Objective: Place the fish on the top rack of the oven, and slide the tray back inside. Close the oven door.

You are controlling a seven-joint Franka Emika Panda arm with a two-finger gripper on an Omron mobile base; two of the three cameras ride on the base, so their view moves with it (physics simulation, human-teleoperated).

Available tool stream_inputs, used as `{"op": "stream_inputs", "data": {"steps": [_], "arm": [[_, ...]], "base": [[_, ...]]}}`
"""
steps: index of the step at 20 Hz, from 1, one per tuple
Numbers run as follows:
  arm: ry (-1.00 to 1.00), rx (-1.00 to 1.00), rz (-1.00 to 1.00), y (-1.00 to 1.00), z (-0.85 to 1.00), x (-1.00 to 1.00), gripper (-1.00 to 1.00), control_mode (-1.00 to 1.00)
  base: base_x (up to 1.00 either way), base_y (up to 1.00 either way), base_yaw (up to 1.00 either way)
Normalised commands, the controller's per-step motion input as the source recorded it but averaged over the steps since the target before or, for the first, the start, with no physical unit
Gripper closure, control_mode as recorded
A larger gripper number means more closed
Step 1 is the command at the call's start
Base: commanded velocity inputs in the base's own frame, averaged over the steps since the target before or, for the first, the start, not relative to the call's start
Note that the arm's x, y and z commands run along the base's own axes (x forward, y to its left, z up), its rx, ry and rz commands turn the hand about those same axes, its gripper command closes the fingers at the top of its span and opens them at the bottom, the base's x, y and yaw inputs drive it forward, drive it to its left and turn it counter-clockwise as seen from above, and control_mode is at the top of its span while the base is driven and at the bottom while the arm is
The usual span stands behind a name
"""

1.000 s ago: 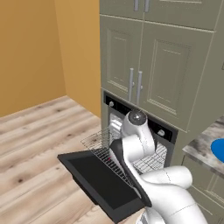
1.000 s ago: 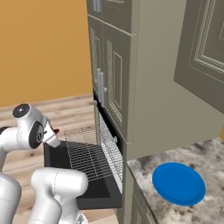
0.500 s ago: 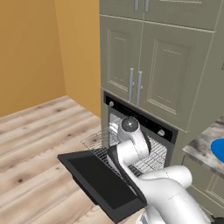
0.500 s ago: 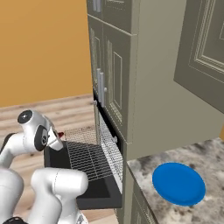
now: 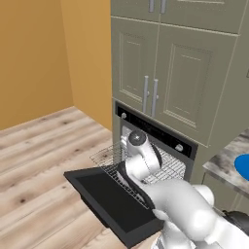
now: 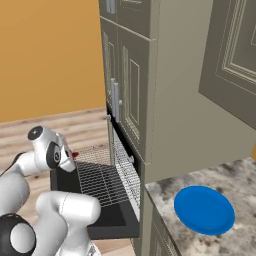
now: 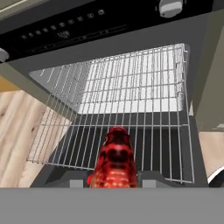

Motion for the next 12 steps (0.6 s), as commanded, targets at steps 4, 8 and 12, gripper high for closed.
{"op": "stream_inputs", "data": {"steps": [4,8,12], "arm": [[0.05,0.0,0.0,0.0,0.0,0.24,1.0,-1.0],[0.0,0.0,-0.03,0.0,-0.1,0.2,1.0,-1.0],[0.0,0.0,-0.07,0.0,-0.2,0.21,1.0,-1.0]], "base": [[0.0,0.0,0.0],[0.0,0.0,0.0],[0.0,0.0,0.0]]}}
